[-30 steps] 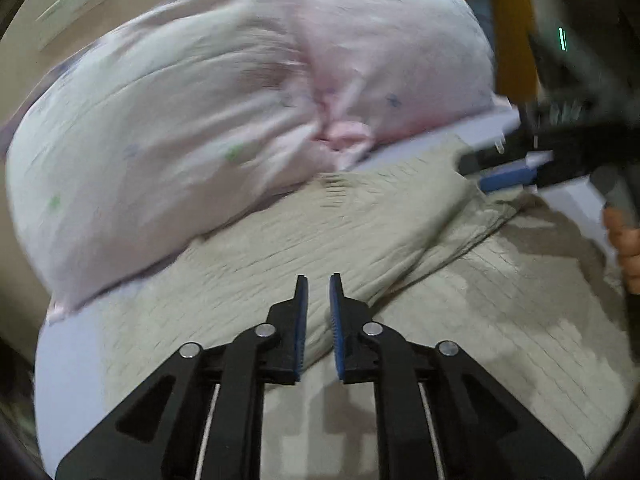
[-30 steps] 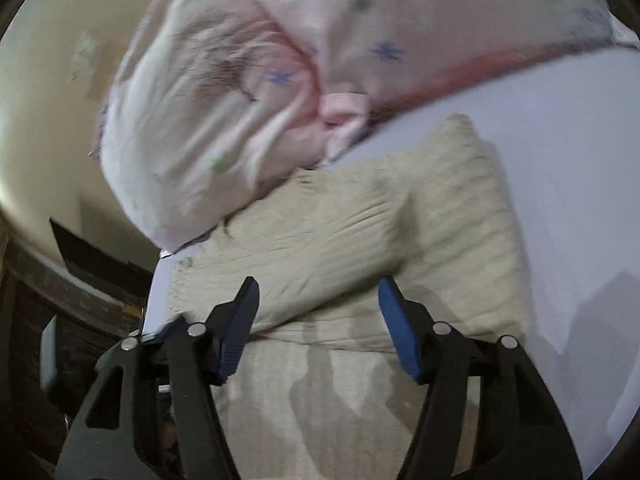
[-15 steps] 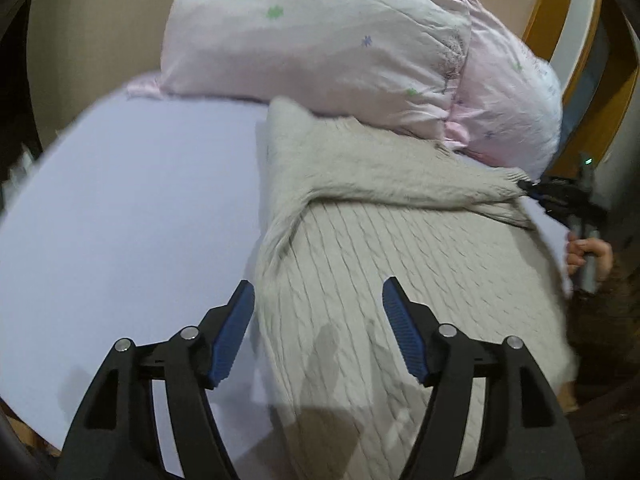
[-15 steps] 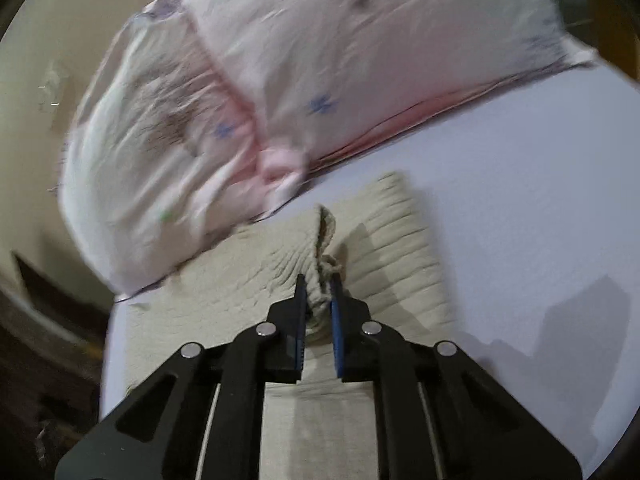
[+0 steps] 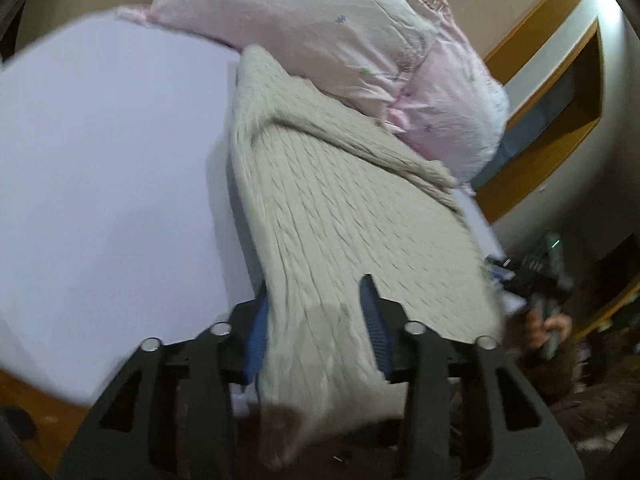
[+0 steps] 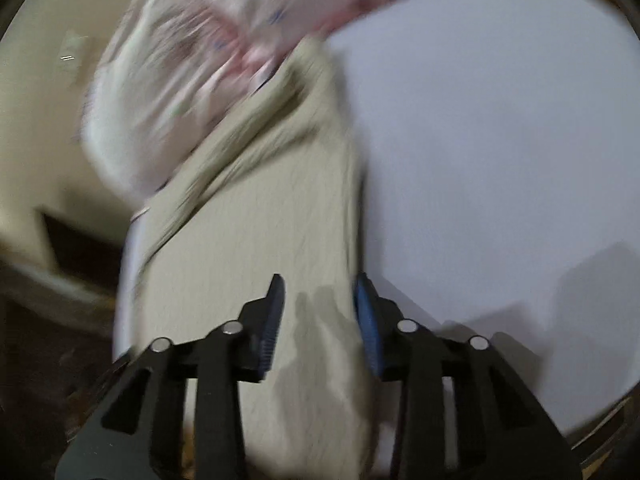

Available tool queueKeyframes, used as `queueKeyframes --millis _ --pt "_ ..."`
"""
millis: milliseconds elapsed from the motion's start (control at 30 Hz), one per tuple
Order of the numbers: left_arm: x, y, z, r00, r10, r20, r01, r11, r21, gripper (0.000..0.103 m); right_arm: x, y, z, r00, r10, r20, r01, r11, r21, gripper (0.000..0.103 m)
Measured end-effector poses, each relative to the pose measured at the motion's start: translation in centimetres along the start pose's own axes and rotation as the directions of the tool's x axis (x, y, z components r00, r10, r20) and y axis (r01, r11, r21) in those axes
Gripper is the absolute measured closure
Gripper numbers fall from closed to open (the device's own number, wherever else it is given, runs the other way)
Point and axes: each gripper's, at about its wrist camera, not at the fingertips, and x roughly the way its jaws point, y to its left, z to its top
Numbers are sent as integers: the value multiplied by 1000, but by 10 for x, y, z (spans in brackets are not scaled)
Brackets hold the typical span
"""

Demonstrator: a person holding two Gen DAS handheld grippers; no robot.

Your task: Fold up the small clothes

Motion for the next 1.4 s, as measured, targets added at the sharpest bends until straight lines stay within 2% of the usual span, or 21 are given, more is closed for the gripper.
queueKeyframes --millis 133,200,233,267,333,433,533,700,767,833,900,967,1000,1067,1100,1133,1167,1200,1233,1300,1400 --pt "-10 3 -23 997 -81 -5 81 996 -47 72 -17 -13 -51 984 157 -79 -158 987 -13 67" --pt "-11 0 -33 993 -114 -27 112 992 -56 79 -21 -15 -64 976 194 -100 -198 979 -36 68" --pt "-9 -3 -35 992 -117 -40 115 992 -53 84 -22 -16 -70 972 210 -108 -215 976 -44 78" --pt "-6 -7 -35 992 -110 -53 108 993 -44 86 -18 -13 -75 966 217 -139 -226 972 -59 96" --pt "-4 -13 -30 992 -114 -57 113 993 -27 95 -11 -1 -76 962 220 -163 -237 967 -94 96" --pt "-9 -24 -4 991 -137 -8 137 991 0 96 -19 19 -51 953 289 -90 -299 945 -131 96" --pt "-12 -31 45 992 -91 84 87 995 49 96 -31 36 -3 929 368 37 -360 922 -143 96" --pt "32 -2 152 973 42 228 -20 995 -96 96 -1 32 101 882 393 260 -404 915 -11 96" --pt "70 10 188 969 110 221 -82 988 -133 96 31 20 136 889 328 318 -377 920 104 96" --pt "106 18 210 966 187 178 -163 976 -141 96 60 9 156 910 267 317 -340 918 202 96" --pt "133 25 220 964 236 121 -215 963 -161 96 84 -7 162 929 206 308 -298 910 287 96" --pt "147 34 223 966 244 86 -226 958 -179 96 94 -19 166 926 199 320 -308 890 337 94" --pt "148 37 224 970 228 82 -209 959 -191 96 96 -25 169 916 220 335 -339 872 353 85" --pt "138 43 221 983 163 87 -140 964 -227 92 92 -31 170 862 303 408 -448 830 332 42" --pt "132 45 221 987 131 96 -105 965 -241 86 87 -30 170 841 324 433 -475 825 305 33" --pt "124 45 221 987 113 112 -82 965 -247 65 81 -27 170 832 319 454 -473 835 280 14" --pt "111 44 218 981 129 147 -90 965 -246 48 69 -21 169 825 280 491 -438 865 243 2" --pt "101 43 216 971 160 177 -115 965 -237 20 57 -17 165 813 249 527 -406 891 205 2" --pt "89 41 212 960 193 203 -147 963 -224 16 49 -16 163 807 242 539 -394 901 184 2" --pt "83 41 205 955 235 181 -198 959 -202 16 44 -13 162 810 236 537 -370 916 155 2" --pt "90 51 194 969 231 93 -207 955 -214 20 52 -8 165 830 230 508 -353 922 159 2"
